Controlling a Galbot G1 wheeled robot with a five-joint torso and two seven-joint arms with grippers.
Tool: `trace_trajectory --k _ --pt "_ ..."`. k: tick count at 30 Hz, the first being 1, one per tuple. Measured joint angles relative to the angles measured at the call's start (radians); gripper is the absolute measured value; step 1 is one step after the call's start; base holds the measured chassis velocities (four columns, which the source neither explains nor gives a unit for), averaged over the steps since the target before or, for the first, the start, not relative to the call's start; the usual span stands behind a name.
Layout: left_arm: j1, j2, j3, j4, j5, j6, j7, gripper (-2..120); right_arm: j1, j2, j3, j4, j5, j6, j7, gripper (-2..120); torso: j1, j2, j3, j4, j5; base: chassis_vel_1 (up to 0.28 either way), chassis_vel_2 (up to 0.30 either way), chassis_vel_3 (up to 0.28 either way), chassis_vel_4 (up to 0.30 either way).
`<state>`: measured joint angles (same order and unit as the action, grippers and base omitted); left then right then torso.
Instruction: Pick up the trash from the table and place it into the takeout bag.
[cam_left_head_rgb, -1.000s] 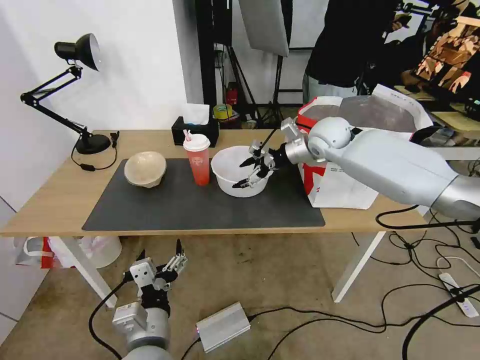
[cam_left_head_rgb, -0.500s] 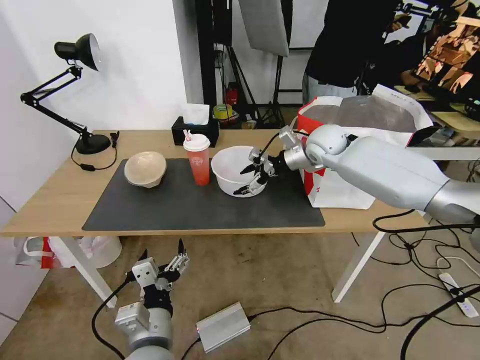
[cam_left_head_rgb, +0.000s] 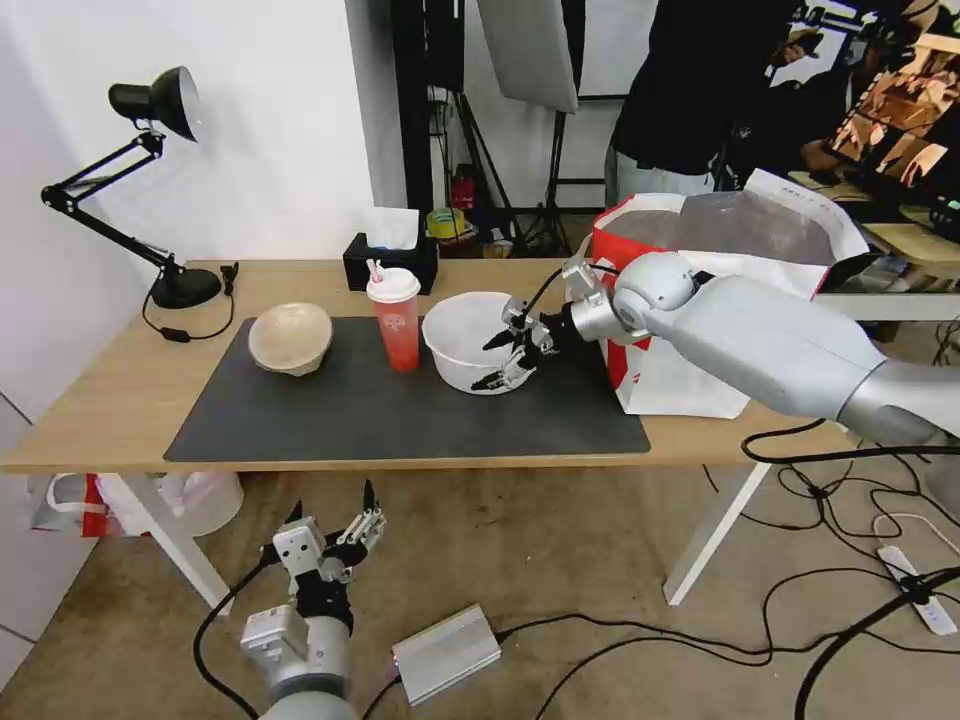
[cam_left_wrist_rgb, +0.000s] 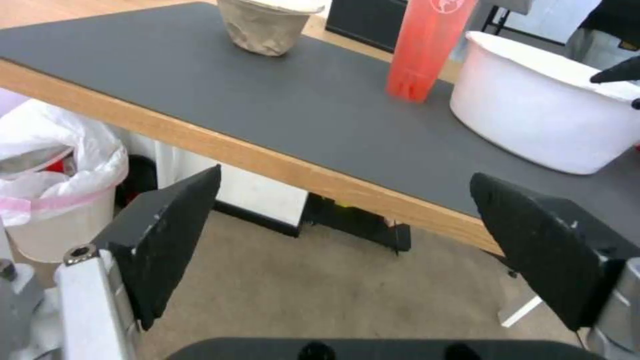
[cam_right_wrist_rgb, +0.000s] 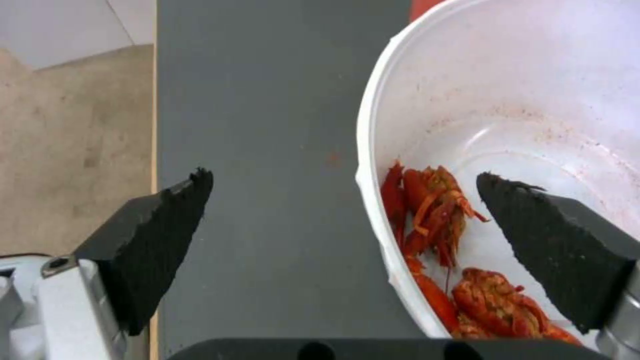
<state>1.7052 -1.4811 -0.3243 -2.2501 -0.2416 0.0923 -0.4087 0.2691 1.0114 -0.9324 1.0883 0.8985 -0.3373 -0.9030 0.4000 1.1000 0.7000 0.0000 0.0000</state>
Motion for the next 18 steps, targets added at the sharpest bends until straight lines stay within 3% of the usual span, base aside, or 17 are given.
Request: trace_trajectory --k 18 --pt "-0.011 0.001 0.007 0.014 -0.003 -0.003 -0.001 100 -0.027 0.048 0.028 -0.086 -0.033 0.013 -0.053 100 0.000 0.000 0.000 0.0000 0.0000 0.000 0.000 0.000 0.000"
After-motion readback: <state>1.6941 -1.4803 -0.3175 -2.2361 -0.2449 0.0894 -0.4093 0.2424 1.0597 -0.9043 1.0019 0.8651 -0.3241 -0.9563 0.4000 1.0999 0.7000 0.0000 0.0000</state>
